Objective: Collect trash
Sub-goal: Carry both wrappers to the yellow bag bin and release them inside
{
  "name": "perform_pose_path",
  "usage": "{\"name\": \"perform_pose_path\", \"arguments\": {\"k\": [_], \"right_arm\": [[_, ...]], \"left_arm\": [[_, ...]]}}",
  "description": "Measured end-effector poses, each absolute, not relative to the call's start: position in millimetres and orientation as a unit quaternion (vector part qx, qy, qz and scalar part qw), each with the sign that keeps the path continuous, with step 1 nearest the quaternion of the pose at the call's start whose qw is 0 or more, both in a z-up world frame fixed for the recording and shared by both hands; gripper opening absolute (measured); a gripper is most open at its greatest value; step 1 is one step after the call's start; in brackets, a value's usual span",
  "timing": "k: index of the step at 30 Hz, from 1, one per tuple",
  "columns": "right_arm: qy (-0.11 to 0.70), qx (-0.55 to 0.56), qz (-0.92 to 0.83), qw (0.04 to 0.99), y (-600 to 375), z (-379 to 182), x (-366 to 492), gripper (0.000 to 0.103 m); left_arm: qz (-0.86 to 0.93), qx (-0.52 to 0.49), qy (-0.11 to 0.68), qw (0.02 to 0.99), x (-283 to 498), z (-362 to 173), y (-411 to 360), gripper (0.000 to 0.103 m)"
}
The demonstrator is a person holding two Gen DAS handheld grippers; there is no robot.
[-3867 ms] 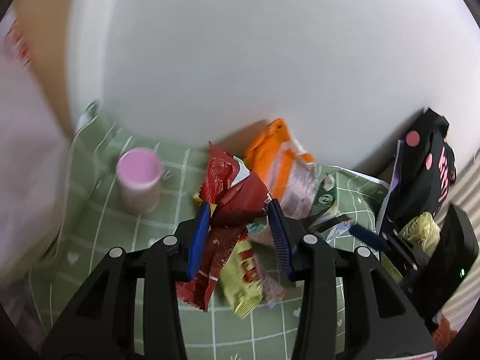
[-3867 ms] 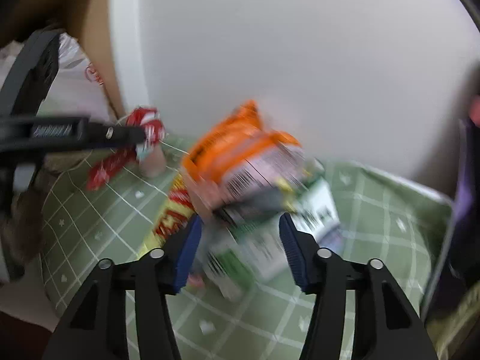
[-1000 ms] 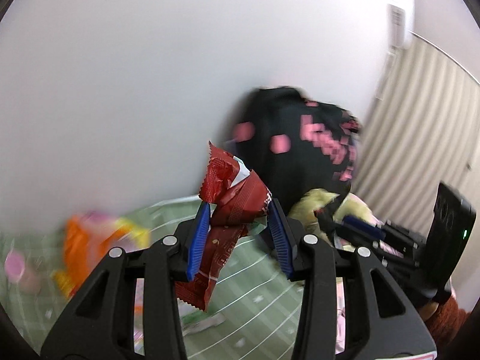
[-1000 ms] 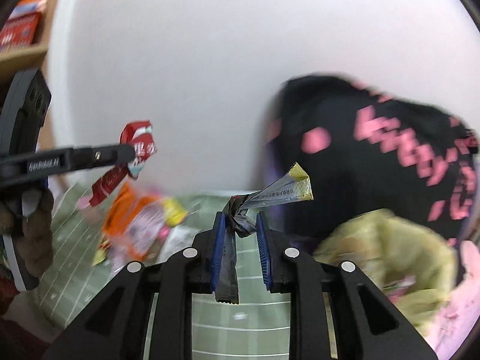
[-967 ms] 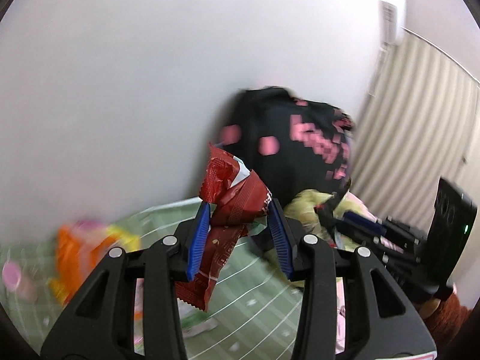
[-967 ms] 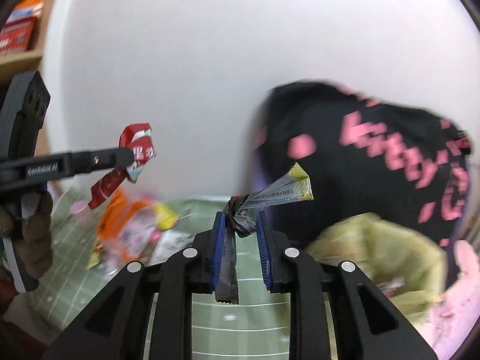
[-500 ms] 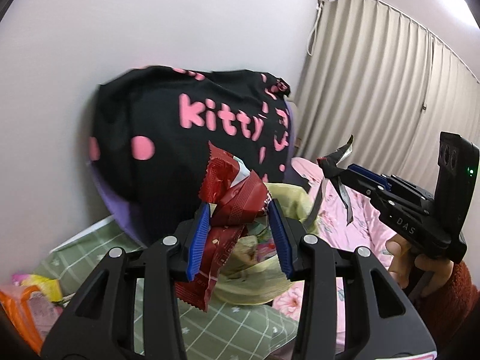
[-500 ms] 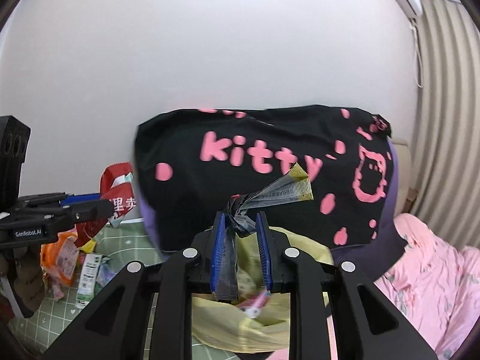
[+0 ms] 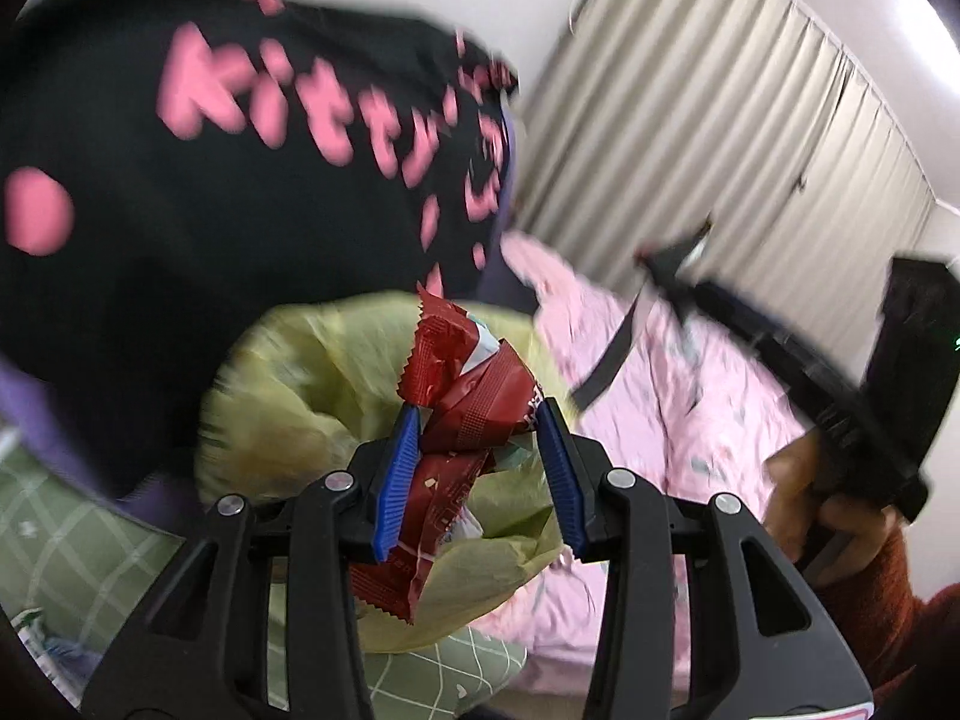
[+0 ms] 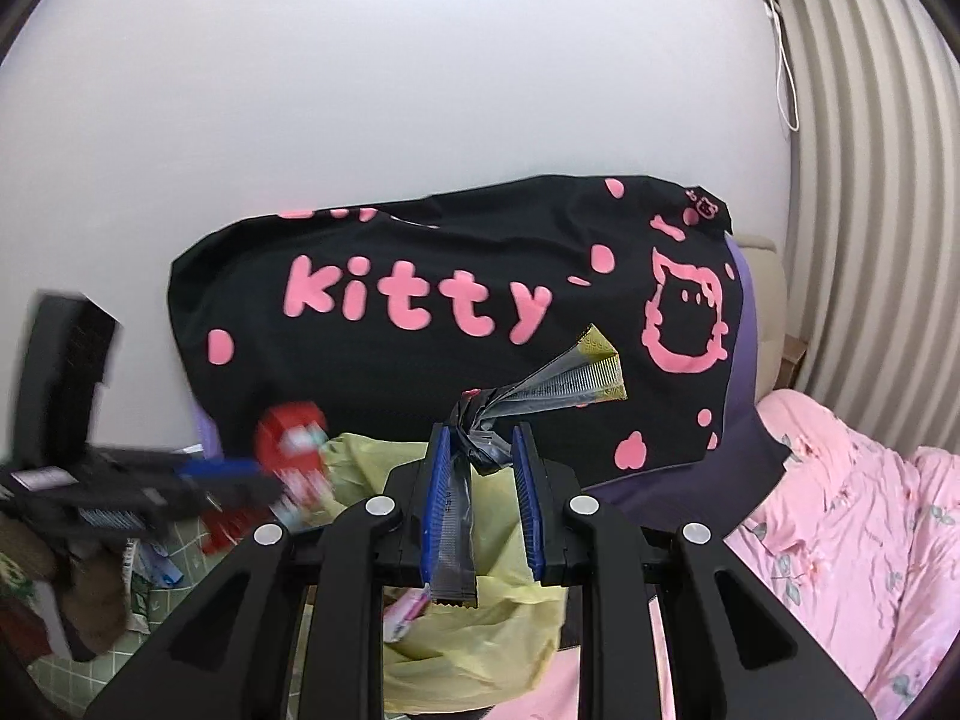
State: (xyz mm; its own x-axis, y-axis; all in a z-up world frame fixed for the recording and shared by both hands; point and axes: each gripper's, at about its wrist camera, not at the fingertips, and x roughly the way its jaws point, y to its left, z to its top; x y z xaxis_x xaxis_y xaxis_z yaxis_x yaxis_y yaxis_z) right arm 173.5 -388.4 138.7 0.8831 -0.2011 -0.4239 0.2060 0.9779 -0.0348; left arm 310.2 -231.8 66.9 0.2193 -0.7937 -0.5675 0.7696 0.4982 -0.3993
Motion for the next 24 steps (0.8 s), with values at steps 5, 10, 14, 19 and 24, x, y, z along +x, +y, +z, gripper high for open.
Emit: {"name": "perform_pose_path", "arguments": {"k": [5, 10, 14, 19, 24], "right_arm": [[0.229, 0.008, -0.103, 0.968, -406, 129, 185, 0.021], [0.248, 0.010, -0.074, 0.966, -412, 114, 199, 0.021], [0.272, 0.009, -0.039, 0.961, -406, 96, 209, 0.021], [0.296, 0.005, -0.009, 0.955, -393, 76, 217, 0.021], [0.316, -0.002, -0.004, 0.949, -386, 62, 222, 0.026]], "left_arm": [[-0.464, 0.029, 0.438, 0.770, 335, 12, -272, 0.038], [-0.414, 0.063, 0.432, 0.799, 346, -1, -269, 0.038], [-0.411, 0.035, 0.439, 0.798, 353, 1, -249, 0.038], [-0.423, -0.011, 0.446, 0.789, 363, 5, -227, 0.038], [-0.444, -0.056, 0.450, 0.773, 365, 13, -211, 0.043]]}}
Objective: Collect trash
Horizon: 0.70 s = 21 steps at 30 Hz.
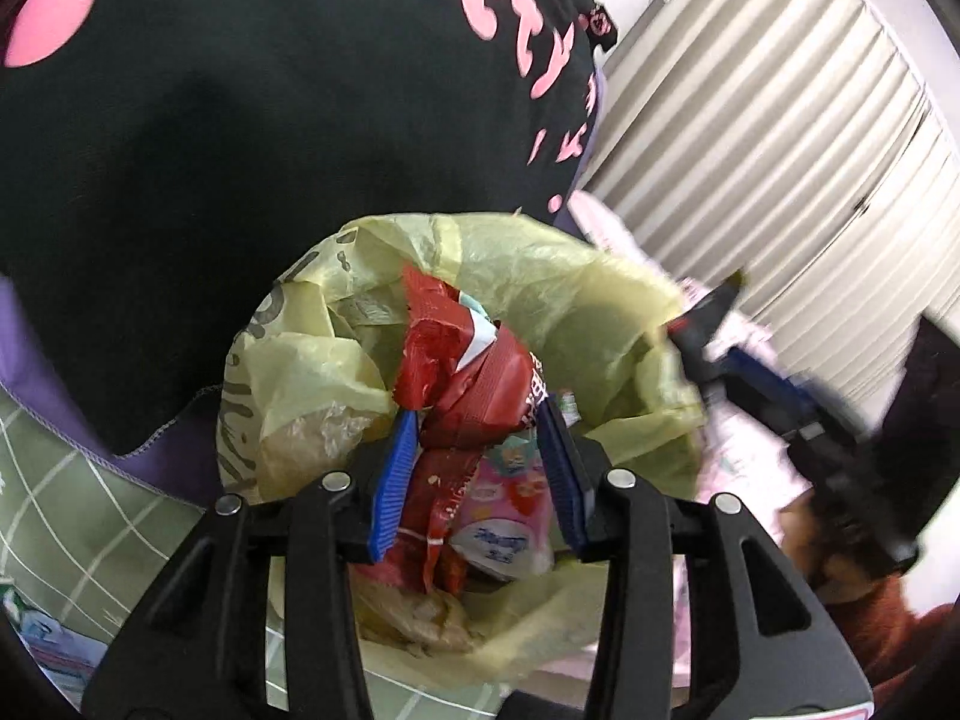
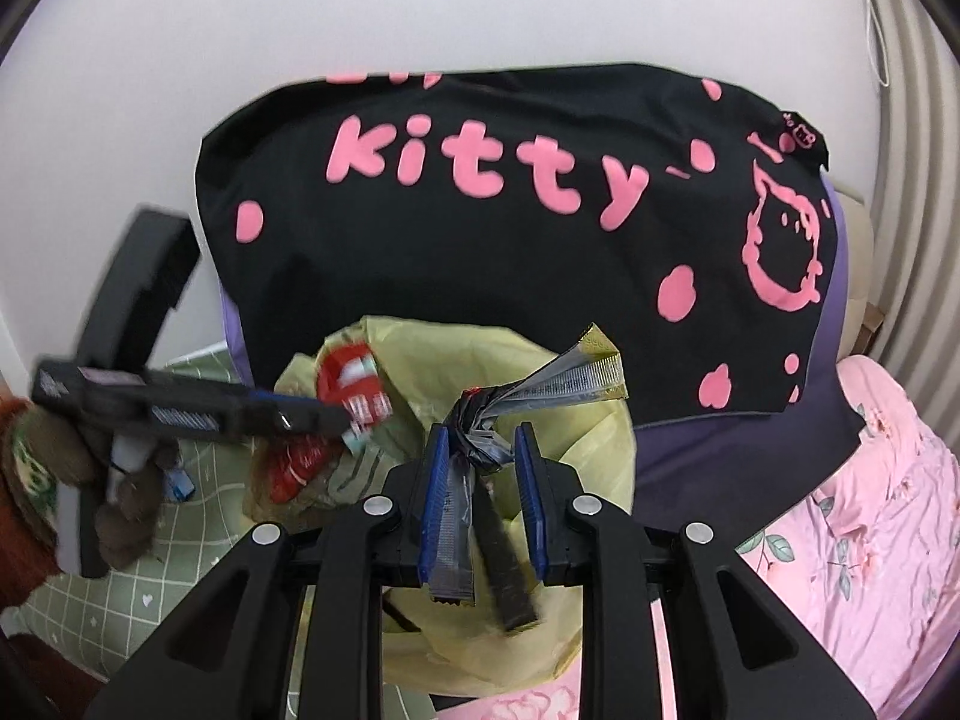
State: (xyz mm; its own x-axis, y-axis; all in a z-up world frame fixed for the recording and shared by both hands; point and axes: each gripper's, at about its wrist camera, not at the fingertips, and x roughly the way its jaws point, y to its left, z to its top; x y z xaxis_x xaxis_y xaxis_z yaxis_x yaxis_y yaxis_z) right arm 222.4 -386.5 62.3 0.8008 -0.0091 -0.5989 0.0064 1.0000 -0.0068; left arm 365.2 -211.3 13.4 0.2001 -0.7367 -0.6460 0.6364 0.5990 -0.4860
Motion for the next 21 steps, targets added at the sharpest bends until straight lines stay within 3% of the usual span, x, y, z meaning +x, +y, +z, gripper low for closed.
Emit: {"name": "perform_pose_path", "arguments": {"k": [2, 6, 17, 21], "right_arm": [[0.318, -0.004, -0.007, 0.948, -386, 58, 222, 0.035], [0.317, -0.005, -0.014, 0.948, -385, 56, 220, 0.036], [0.290, -0.014, -0.013, 0.957, -357, 73, 226, 0.038], [0.275, -0.007, 0.027, 0.961, -331, 79, 232, 0.047]], "left_arm": [[-0.451, -0.070, 0.451, 0.767, 364, 17, -207, 0.049], [-0.451, -0.070, 0.441, 0.773, 350, 29, -204, 0.054], [-0.346, -0.069, 0.322, 0.878, 299, 75, -119, 0.055], [-0.291, -0.079, 0.315, 0.900, 296, 69, -72, 0.055]]}}
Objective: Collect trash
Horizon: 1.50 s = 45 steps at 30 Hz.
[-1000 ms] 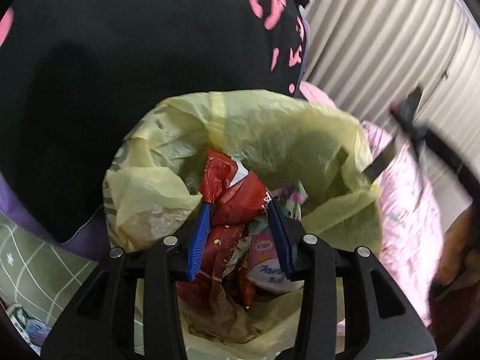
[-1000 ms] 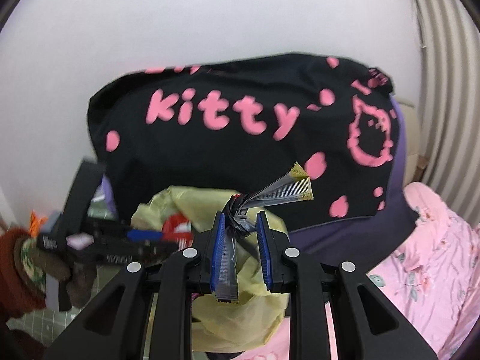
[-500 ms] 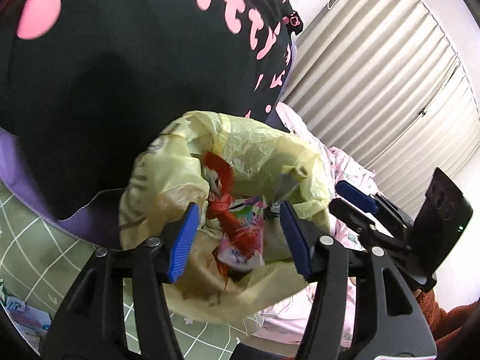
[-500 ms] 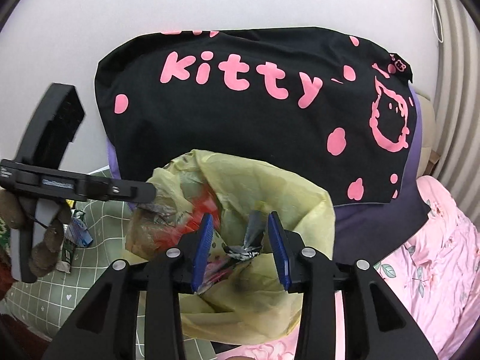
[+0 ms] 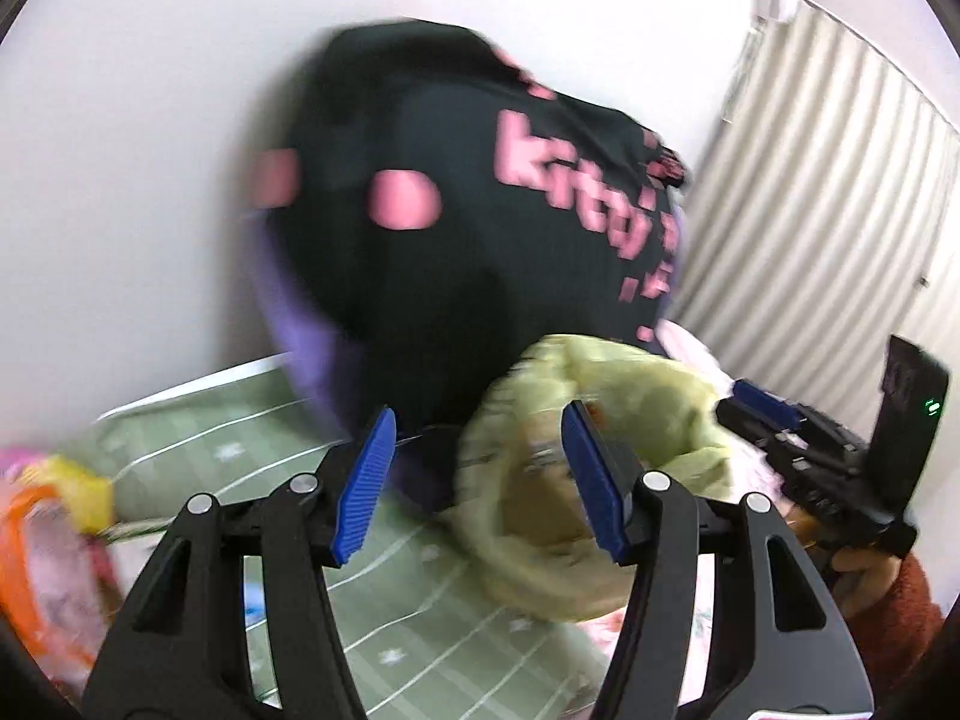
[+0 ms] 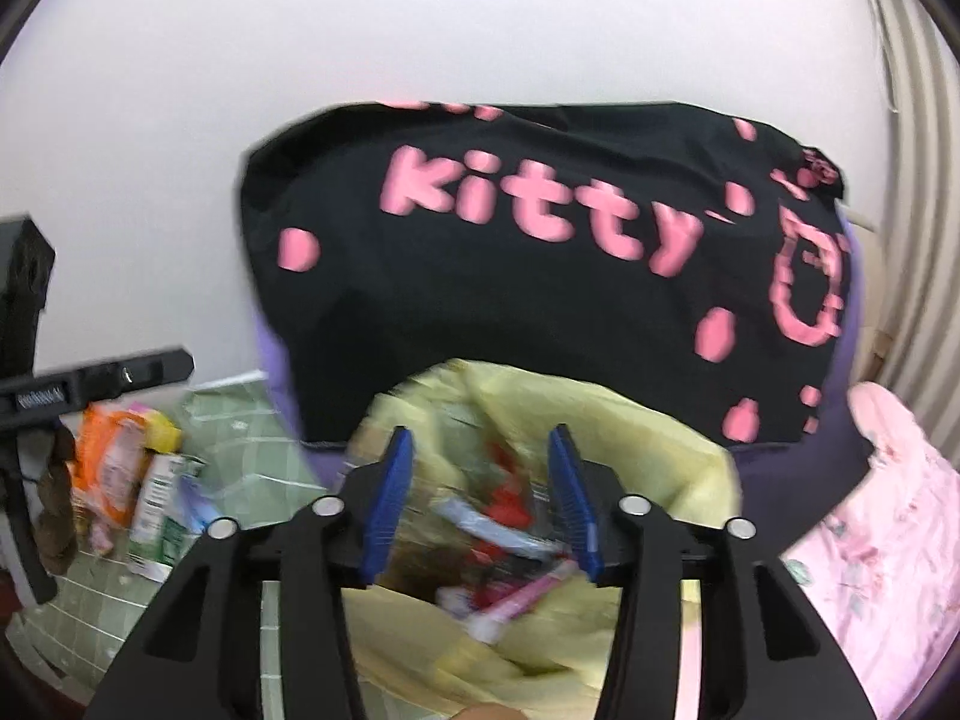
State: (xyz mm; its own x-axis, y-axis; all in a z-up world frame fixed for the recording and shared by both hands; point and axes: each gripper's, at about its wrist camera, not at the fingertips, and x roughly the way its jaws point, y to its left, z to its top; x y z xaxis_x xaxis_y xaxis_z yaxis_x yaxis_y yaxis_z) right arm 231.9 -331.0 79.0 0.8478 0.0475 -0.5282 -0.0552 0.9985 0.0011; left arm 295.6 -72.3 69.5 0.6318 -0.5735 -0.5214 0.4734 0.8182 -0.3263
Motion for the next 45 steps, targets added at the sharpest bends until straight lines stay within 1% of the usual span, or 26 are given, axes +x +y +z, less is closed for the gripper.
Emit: {"name": "perform_pose_path", "arguments": {"k": [1, 2, 3, 9, 12, 17, 23, 29, 33, 34, 35, 36, 37, 38, 39, 40, 41, 44, 45], "right_arm": [[0.273, -0.008, 0.038, 0.961, -323, 80, 233, 0.048], [0.272, -0.009, 0.046, 0.961, -315, 79, 235, 0.053], [0.272, -0.010, 0.060, 0.960, -304, 79, 237, 0.055], [0.294, -0.034, 0.124, 0.947, -245, 68, 248, 0.055], [0.306, -0.065, 0.145, 0.939, -212, 61, 249, 0.055], [0.326, -0.084, 0.179, 0.924, -172, 44, 249, 0.054], [0.361, -0.084, 0.214, 0.904, -132, 13, 253, 0.054], [0.401, -0.115, 0.212, 0.884, -94, -27, 265, 0.054], [0.411, -0.114, 0.232, 0.874, -75, -45, 278, 0.053], [0.416, -0.108, 0.236, 0.872, -70, -51, 286, 0.050], [0.422, -0.104, 0.236, 0.869, -65, -56, 291, 0.042], [0.429, -0.101, 0.233, 0.867, -61, -61, 297, 0.039], [0.435, -0.099, 0.230, 0.865, -56, -66, 304, 0.038], [0.437, -0.101, 0.224, 0.865, -53, -70, 308, 0.034], [0.438, -0.103, 0.220, 0.865, -50, -73, 313, 0.026], [0.443, -0.099, 0.222, 0.863, -48, -78, 317, 0.022], [0.449, -0.091, 0.228, 0.859, -49, -81, 319, 0.013], [0.456, -0.064, 0.235, 0.856, -58, -84, 316, 0.007], [0.458, -0.065, 0.234, 0.855, -60, -86, 312, 0.006]], "left_arm": [[-0.272, -0.080, 0.315, 0.906, 293, 66, -61, 0.055], [-0.255, -0.079, 0.316, 0.910, 290, 63, -50, 0.055], [-0.230, -0.079, 0.319, 0.916, 287, 57, -31, 0.055], [-0.123, -0.093, 0.328, 0.932, 264, 30, 57, 0.055], [-0.065, -0.121, 0.331, 0.933, 256, 17, 103, 0.055], [0.006, -0.165, 0.329, 0.930, 238, -2, 164, 0.055], [0.013, -0.193, 0.330, 0.924, 218, -16, 193, 0.055], [0.002, -0.178, 0.349, 0.920, 201, -25, 197, 0.055], [0.008, -0.176, 0.361, 0.916, 186, -31, 206, 0.055], [0.014, -0.180, 0.364, 0.914, 183, -33, 209, 0.055], [0.017, -0.183, 0.366, 0.912, 181, -35, 211, 0.055], [0.021, -0.186, 0.370, 0.910, 178, -37, 213, 0.055], [0.022, -0.188, 0.373, 0.909, 176, -40, 215, 0.055], [0.023, -0.188, 0.375, 0.908, 175, -41, 216, 0.055], [0.021, -0.188, 0.378, 0.906, 173, -43, 217, 0.055], [0.020, -0.188, 0.380, 0.905, 173, -45, 218, 0.055], [0.018, -0.190, 0.383, 0.904, 172, -46, 219, 0.055], [0.013, -0.198, 0.384, 0.902, 175, -49, 220, 0.055], [0.008, -0.202, 0.384, 0.901, 177, -49, 219, 0.055]]}}
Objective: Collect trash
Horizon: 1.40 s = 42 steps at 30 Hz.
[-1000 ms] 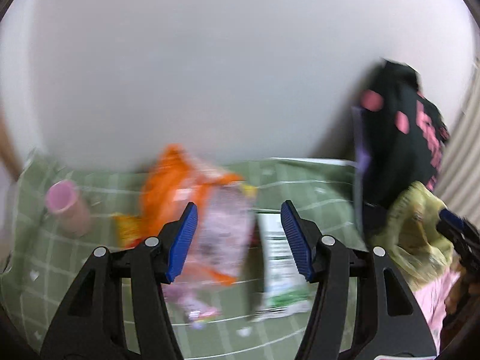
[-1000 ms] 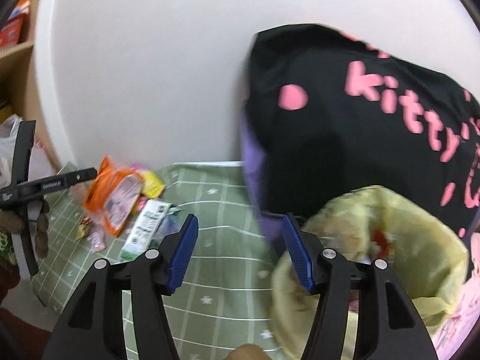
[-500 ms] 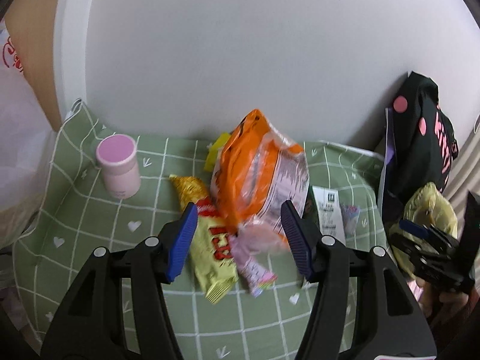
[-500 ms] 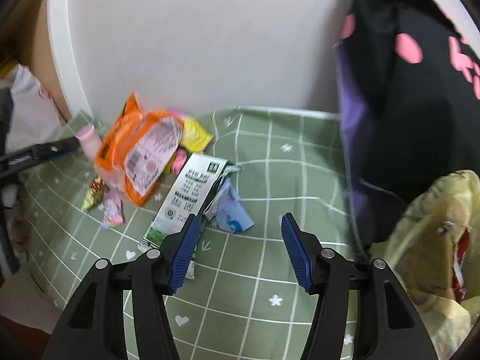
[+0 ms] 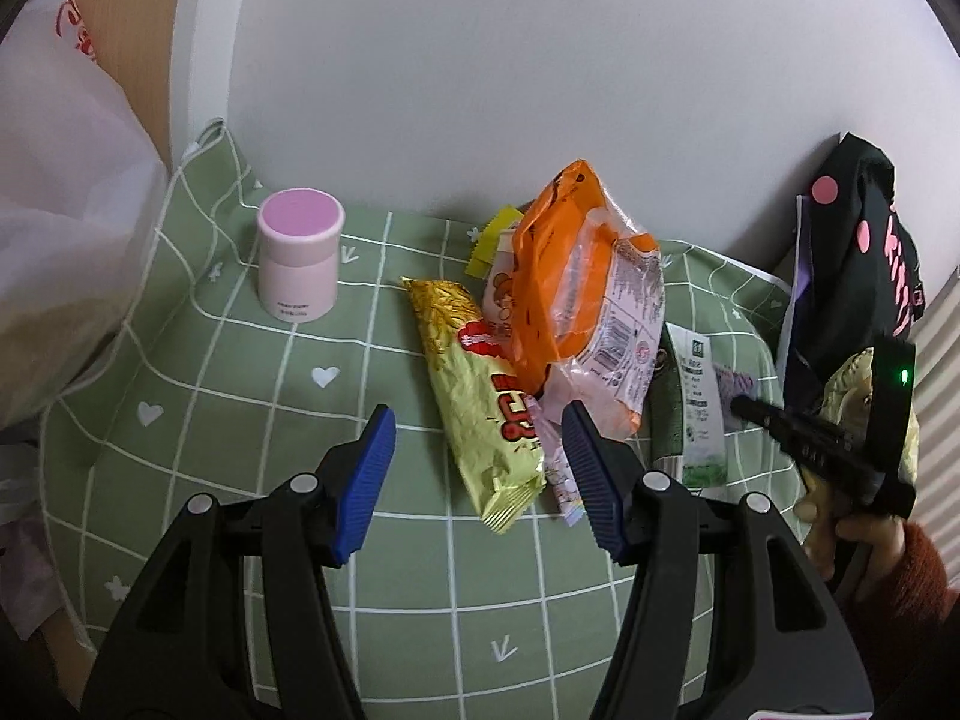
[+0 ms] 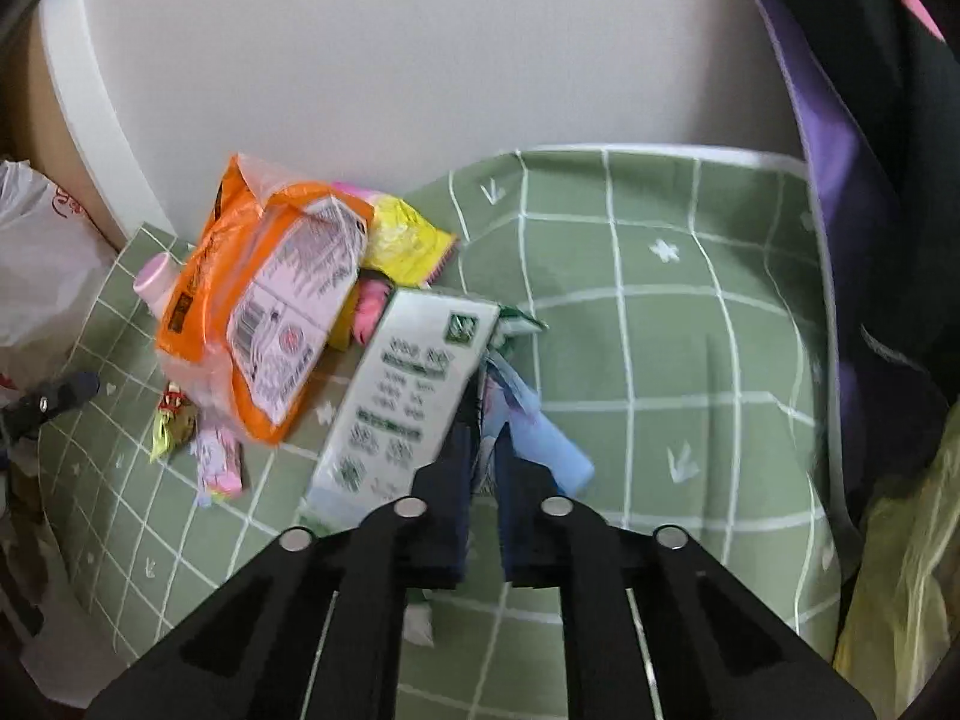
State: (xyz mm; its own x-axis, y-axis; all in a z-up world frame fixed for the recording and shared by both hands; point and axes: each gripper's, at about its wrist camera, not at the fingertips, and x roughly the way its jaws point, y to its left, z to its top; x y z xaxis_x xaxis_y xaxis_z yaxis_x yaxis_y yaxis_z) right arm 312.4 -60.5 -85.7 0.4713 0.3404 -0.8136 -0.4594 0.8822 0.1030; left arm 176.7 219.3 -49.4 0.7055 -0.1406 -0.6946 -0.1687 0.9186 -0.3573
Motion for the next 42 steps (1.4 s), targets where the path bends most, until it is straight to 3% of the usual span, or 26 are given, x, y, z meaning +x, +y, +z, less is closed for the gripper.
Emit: {"name": "perform_pose_path", "arguments": {"k": [9, 16, 17, 18, 19, 24, 28, 42], "right_arm": [[0.493, -0.060, 0.220, 0.840, -102, -104, 265, 0.006], [0.462, -0.037, 0.228, 0.856, -123, -95, 234, 0.010], [0.454, -0.040, 0.227, 0.861, -124, -91, 230, 0.025], [0.449, -0.044, 0.228, 0.863, -124, -88, 228, 0.053], [0.446, -0.043, 0.235, 0.862, -122, -85, 226, 0.062], [0.429, -0.085, 0.246, 0.865, -112, -72, 219, 0.061], [0.413, -0.053, 0.231, 0.879, -120, -64, 233, 0.061], [0.439, 0.016, 0.196, 0.877, -108, -112, 274, 0.058]], "left_arm": [[-0.039, -0.193, 0.387, 0.901, 198, -50, 194, 0.055], [-0.053, -0.190, 0.375, 0.906, 204, -52, 181, 0.055], [-0.053, -0.193, 0.372, 0.906, 204, -52, 181, 0.055], [-0.052, -0.194, 0.370, 0.907, 204, -52, 182, 0.055], [-0.051, -0.194, 0.368, 0.908, 204, -52, 183, 0.055], [-0.045, -0.192, 0.362, 0.911, 203, -49, 187, 0.055], [-0.045, -0.192, 0.358, 0.913, 203, -46, 189, 0.055], [-0.102, -0.175, 0.386, 0.900, 214, -50, 169, 0.059]]}}
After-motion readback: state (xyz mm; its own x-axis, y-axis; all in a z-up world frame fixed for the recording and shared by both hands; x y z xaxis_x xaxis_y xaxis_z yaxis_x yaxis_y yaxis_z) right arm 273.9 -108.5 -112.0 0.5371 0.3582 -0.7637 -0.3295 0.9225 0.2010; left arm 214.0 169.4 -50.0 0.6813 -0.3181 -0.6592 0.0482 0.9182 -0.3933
